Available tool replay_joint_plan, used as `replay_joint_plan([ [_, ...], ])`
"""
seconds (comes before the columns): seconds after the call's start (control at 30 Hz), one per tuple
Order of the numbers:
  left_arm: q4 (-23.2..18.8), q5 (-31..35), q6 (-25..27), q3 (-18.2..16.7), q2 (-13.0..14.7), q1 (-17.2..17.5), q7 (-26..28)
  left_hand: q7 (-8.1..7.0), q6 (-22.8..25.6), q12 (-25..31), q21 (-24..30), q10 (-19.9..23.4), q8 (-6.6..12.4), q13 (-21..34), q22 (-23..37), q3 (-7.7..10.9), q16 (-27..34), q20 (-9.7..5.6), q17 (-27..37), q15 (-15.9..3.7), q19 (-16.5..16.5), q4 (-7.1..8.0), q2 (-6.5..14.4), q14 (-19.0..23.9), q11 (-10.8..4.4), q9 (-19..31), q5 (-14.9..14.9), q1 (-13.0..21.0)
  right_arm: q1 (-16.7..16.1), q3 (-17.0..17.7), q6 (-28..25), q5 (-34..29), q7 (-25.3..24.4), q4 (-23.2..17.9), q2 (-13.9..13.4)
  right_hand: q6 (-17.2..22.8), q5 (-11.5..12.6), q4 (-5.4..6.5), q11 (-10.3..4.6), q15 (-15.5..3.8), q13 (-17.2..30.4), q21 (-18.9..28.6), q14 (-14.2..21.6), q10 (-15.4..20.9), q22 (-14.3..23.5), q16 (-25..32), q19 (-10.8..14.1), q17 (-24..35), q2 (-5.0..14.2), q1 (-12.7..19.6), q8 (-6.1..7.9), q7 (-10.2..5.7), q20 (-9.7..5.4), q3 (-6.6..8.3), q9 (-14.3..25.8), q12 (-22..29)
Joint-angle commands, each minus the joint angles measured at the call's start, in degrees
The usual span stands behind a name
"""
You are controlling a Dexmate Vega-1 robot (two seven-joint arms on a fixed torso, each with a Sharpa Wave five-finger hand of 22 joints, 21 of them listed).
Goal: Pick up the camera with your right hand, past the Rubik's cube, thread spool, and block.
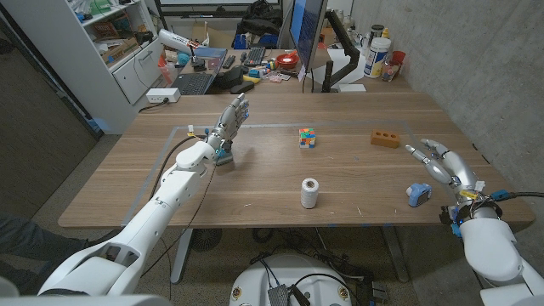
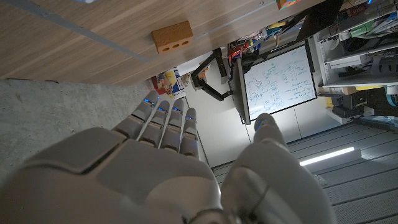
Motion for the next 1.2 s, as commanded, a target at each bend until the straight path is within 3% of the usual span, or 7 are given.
replay_joint_plan([
  [0.03, 0.1, 0.2, 0.2, 0.2, -0.1, -0.1, 0.2, 0.04, 0.3, 0.0, -0.2, -0.5, -0.01, 0.3, 0.2, -0.27, -0.1, -2.39, 0.2, 0.18, 0.2, -0.2, 0.3, -0.2, 0.21, 0.1, 0.3, 0.3, -0.7, -0.4, -1.1, -3.1, -0.2, -0.8, 0.5, 0.2, 0.4, -0.13, -0.34, -0.71, 0.1, -0.4, 0.4, 0.2, 0.3, 0.1, 0.4, 0.1, -0.23, 0.5, 0.16, -0.37, -1.51, -0.31, 0.2, -0.2],
  [0.43, -0.8, 0.5, 0.6, 0.3, 0.1, 0.1, 0.7, -0.02, 0.3, 0.0, -0.4, -0.6, -0.05, 0.3, 0.3, -0.42, -0.1, -2.19, 0.2, 0.25, 0.2, -0.19, 0.4, -0.3, 0.25, 0.1, 0.3, 0.4, -1.4, -0.2, -1.0, -5.3, -0.7, -1.3, 0.9, -1.3, 0.7, -0.08, -0.02, -0.38, 0.1, -1.1, 0.2, -0.6, 0.3, -0.1, 0.5, 0.1, -0.26, 0.7, -0.45, -0.62, -1.19, -0.47, 0.2, -0.6],
  [0.7, -1.2, 0.6, 0.9, 0.3, 0.2, 0.3, 1.0, 0.02, 0.3, 0.0, -0.6, -0.6, -0.03, 0.3, 0.3, -0.53, -0.1, -2.13, 0.2, 0.24, 0.2, -0.17, 0.4, -0.3, 0.21, 0.1, 0.3, 0.4, -1.6, -0.9, -2.4, -8.6, -0.6, -1.8, 0.6, -1.5, 1.0, -0.06, -0.26, -0.18, 0.1, -1.7, 0.0, -1.3, 0.4, -0.2, 0.5, 0.1, -0.26, 1.1, -0.4, -2.3, -0.81, -0.6, 0.3, -0.9],
  [1.2, -1.2, 0.8, 0.8, 0.7, -0.2, 0.1, 1.0, 0.0, 0.4, 0.1, -0.8, -0.5, -0.02, 0.3, 0.3, -0.72, -0.1, -2.04, 0.2, 0.24, 0.2, -0.14, 0.5, -0.3, 0.29, 0.1, 0.3, 0.4, -1.5, -1.5, -4.1, -14.1, -0.2, -1.7, -0.7, -2.0, 1.2, -0.24, -0.4, -0.26, 0.2, -2.2, -0.1, -1.6, 0.4, -0.3, 0.8, 0.1, -0.39, 1.7, -0.49, -2.8, -0.69, -0.67, 0.3, -1.0],
])
